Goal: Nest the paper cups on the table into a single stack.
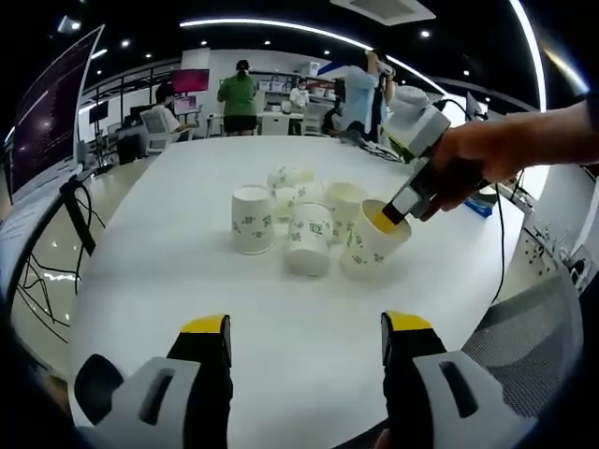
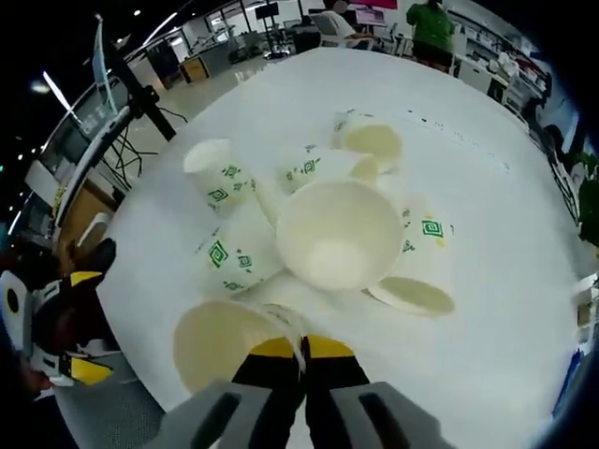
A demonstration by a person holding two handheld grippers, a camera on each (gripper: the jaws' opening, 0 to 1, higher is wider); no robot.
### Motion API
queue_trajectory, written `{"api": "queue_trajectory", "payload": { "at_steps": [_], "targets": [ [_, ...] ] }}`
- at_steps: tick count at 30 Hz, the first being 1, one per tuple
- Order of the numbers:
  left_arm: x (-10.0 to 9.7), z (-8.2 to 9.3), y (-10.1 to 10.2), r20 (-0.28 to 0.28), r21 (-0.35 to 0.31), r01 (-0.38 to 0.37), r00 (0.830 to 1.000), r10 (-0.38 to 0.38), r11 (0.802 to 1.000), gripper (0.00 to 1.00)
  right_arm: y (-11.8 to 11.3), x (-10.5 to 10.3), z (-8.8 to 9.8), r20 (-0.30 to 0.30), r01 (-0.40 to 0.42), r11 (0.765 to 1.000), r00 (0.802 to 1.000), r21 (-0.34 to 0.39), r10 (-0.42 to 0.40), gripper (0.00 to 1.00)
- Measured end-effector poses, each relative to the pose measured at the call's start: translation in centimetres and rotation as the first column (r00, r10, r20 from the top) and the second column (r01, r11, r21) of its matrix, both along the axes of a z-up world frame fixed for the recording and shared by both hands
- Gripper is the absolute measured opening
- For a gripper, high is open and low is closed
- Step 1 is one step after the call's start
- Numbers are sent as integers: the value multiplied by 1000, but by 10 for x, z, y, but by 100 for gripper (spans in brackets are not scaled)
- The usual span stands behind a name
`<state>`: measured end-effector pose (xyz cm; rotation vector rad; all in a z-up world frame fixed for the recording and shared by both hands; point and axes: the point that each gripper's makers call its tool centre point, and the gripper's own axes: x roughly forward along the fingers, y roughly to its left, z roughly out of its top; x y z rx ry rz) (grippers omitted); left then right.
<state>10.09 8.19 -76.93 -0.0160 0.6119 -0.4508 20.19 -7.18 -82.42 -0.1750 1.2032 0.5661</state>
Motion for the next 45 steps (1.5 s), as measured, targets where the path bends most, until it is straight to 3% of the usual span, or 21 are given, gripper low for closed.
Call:
{"api": "queue_trajectory", "payload": {
  "at_steps": [17, 27, 40, 45],
  "targets": [
    [0, 0, 0, -5, -7, -6, 1000, 6, 1000, 64, 4, 2, 4, 3, -10, 1000, 1000, 14, 10, 10],
    [1, 0, 0, -8, -7, -9, 1000, 9, 1000, 64, -10, -1, 20, 23, -9, 999, 1000, 48, 8, 20],
    [0, 0, 0, -12, -8, -9, 1000, 9, 1000, 64, -18, 16, 49, 88, -18, 996, 996, 84, 11, 21],
    [1, -2, 0, -13, -7, -8, 1000, 8, 1000, 64, -14, 25, 50, 121, -43, 995, 992, 93, 32, 21]
  ]
}}
